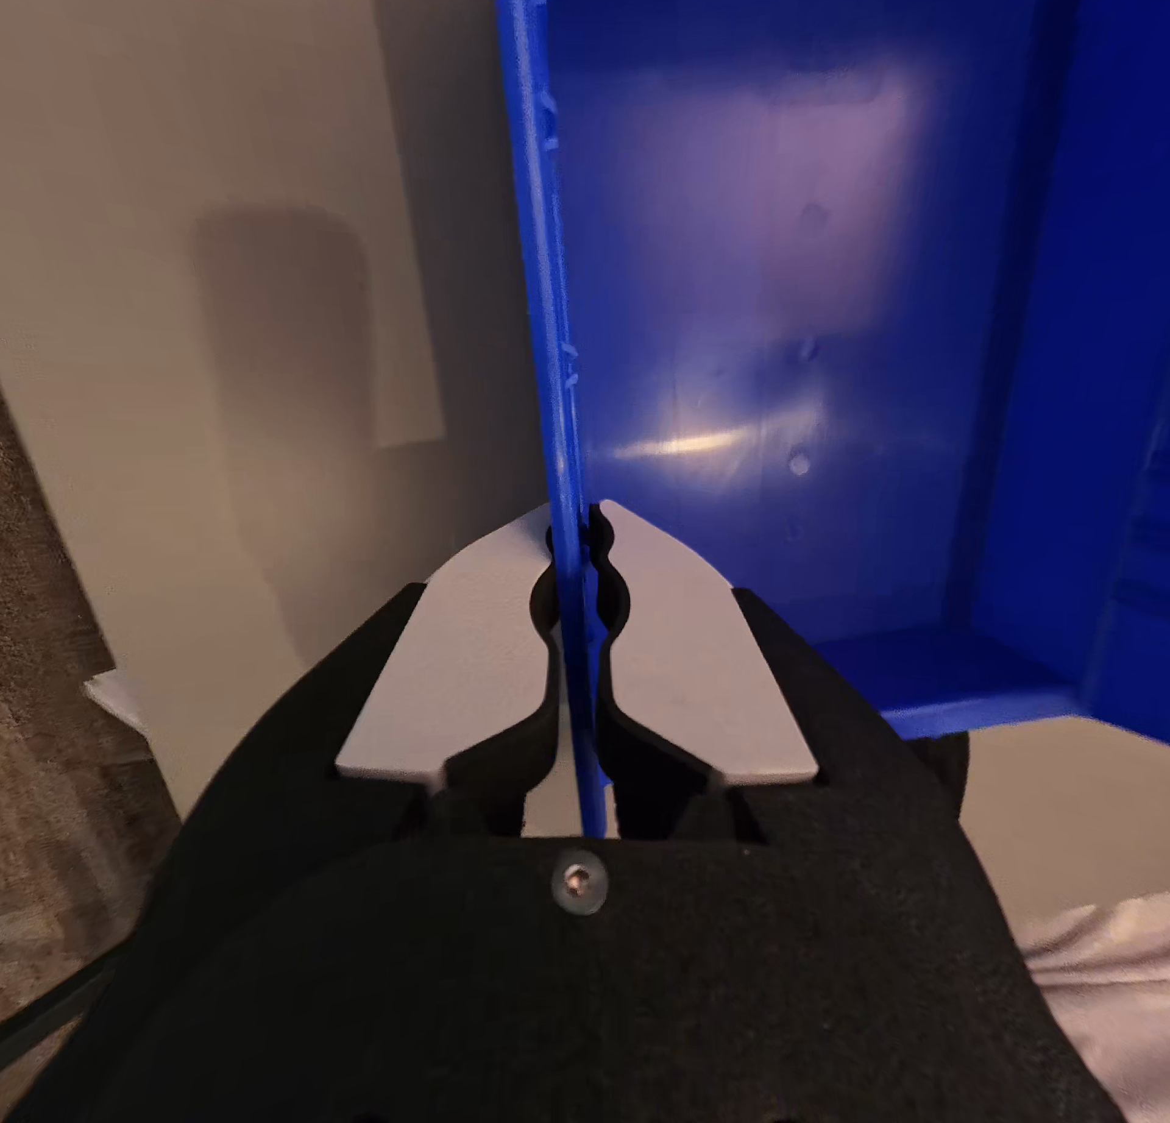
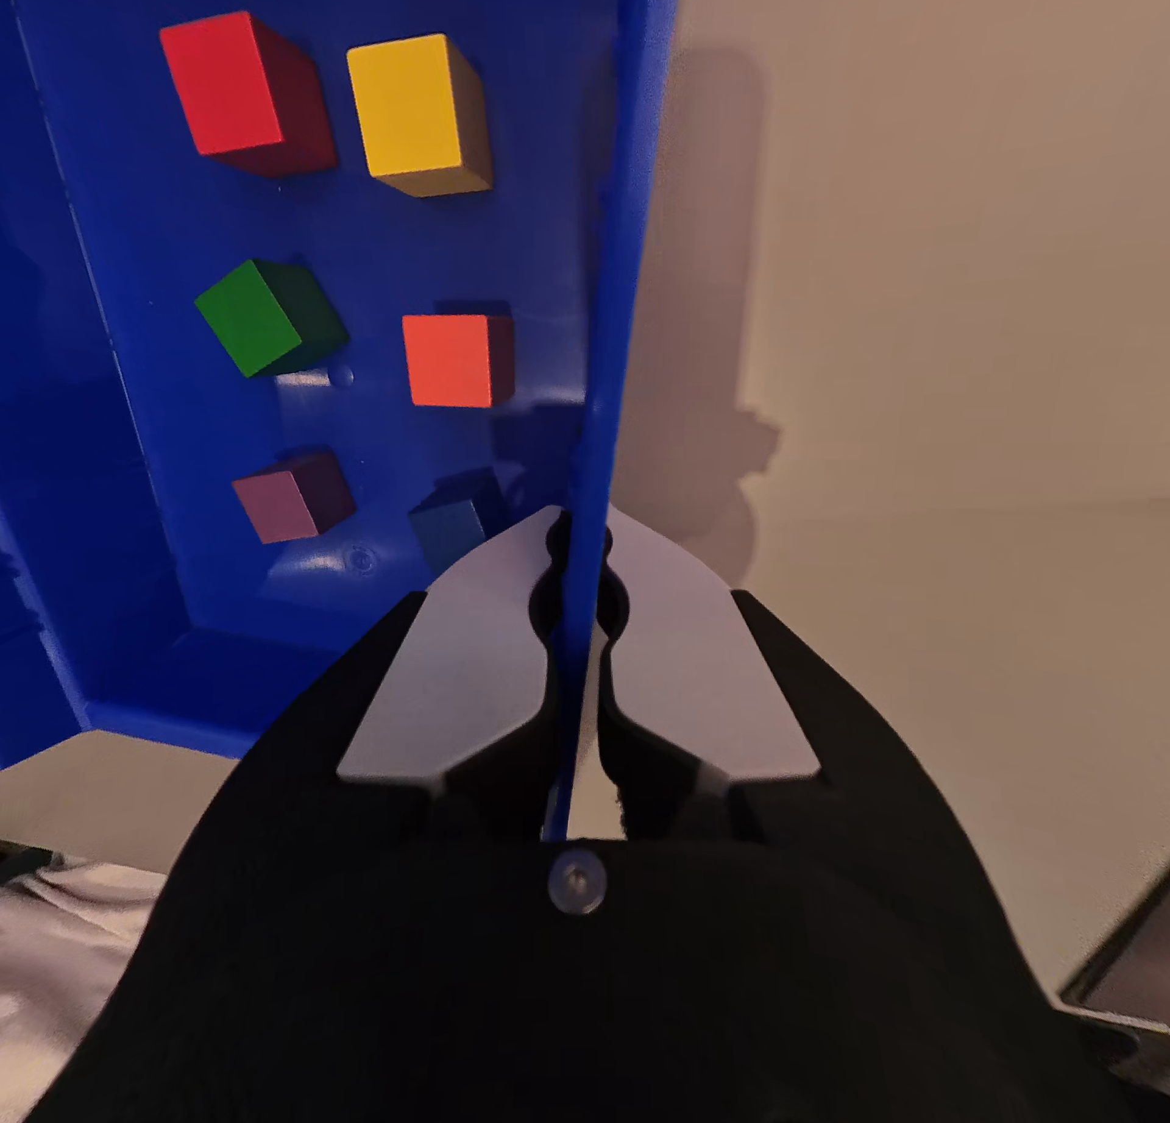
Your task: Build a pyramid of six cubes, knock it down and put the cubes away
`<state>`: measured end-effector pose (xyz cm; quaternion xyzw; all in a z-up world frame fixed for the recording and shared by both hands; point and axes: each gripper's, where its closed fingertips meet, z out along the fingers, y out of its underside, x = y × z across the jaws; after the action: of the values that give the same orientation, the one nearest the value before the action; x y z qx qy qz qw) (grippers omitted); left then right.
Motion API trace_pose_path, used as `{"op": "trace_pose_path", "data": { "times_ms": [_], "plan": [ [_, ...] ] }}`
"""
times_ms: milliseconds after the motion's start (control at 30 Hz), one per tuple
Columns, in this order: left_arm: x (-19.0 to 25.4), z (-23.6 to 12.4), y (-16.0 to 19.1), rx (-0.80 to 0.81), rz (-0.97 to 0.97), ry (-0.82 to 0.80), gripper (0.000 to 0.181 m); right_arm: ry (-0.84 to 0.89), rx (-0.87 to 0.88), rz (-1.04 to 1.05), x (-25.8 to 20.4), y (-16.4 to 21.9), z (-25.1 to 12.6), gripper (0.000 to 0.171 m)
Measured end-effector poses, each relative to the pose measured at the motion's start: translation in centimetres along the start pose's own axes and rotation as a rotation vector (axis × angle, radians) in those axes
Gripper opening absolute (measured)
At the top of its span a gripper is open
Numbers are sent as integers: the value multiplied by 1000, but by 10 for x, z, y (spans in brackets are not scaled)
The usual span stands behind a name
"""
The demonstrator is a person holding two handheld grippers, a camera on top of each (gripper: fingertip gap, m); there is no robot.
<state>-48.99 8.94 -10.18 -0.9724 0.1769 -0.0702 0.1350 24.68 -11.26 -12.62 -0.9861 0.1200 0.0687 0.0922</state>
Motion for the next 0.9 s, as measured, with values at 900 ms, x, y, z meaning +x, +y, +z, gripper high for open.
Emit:
{"op": "trace_pose_path", "data": {
  "times_ms": [900],
  "plan": [
    [175,25,-17,-166,368,45,20,-6,-130,-160,-149,-44,45,7]
  ]
}}
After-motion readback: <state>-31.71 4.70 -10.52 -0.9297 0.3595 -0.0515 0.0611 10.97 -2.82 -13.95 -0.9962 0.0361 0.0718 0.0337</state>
